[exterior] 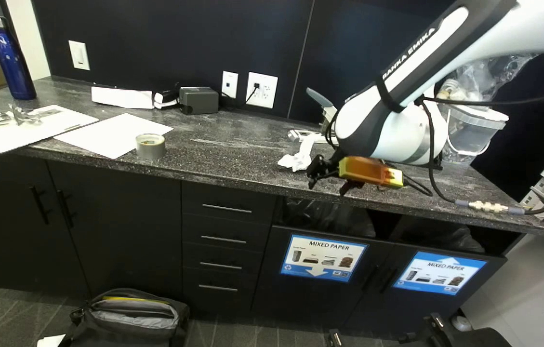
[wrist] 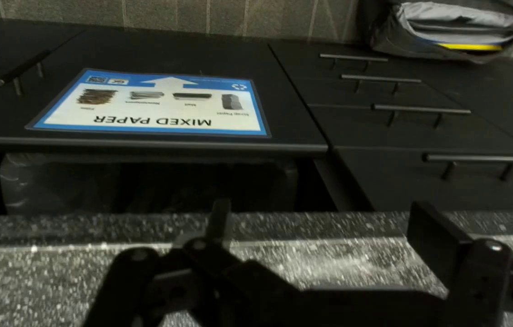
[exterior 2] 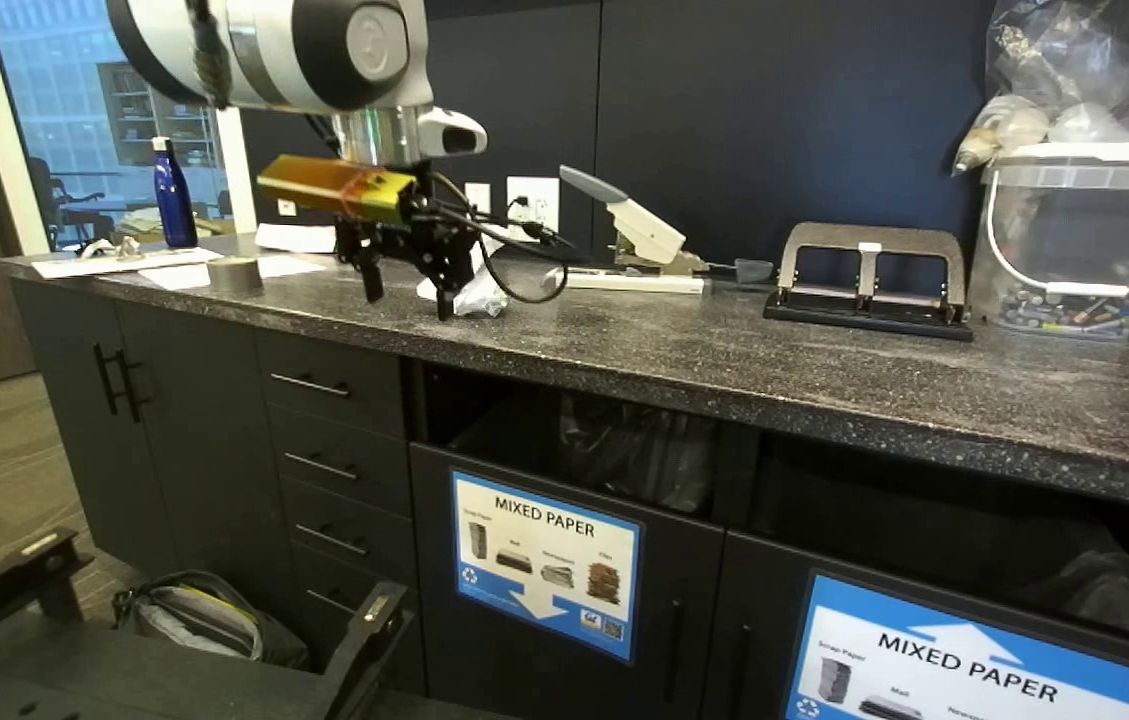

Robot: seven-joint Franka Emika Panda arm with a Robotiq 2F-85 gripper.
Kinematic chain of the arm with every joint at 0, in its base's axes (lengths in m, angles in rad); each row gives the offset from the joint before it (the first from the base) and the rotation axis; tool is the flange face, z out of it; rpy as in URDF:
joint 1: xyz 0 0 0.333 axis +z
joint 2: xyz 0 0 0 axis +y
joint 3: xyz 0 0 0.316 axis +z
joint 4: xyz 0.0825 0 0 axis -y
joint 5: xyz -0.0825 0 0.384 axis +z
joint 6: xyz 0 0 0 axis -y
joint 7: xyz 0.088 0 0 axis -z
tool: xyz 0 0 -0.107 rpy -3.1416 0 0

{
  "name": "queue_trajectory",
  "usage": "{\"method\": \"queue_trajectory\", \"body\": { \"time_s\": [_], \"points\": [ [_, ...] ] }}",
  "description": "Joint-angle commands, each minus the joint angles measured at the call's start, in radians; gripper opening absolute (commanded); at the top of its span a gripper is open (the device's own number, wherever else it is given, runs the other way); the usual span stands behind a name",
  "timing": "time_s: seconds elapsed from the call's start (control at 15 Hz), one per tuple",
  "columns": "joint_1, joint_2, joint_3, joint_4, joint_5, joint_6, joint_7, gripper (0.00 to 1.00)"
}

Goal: Put the papers on the countertop in the trash cans

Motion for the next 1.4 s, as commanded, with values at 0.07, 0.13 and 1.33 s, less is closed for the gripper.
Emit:
{"method": "queue_trajectory", "body": {
  "time_s": [0.07,0.13,1.33],
  "points": [
    [0.069,-0.031,-0.077,0.129,-0.100,-0.041,0.270,1.00],
    [0.074,-0.019,-0.092,0.167,-0.127,-0.040,0.331,1.00],
    [0.145,0.397,-0.163,0.605,0.029,-0.070,0.416,1.00]
  ]
}}
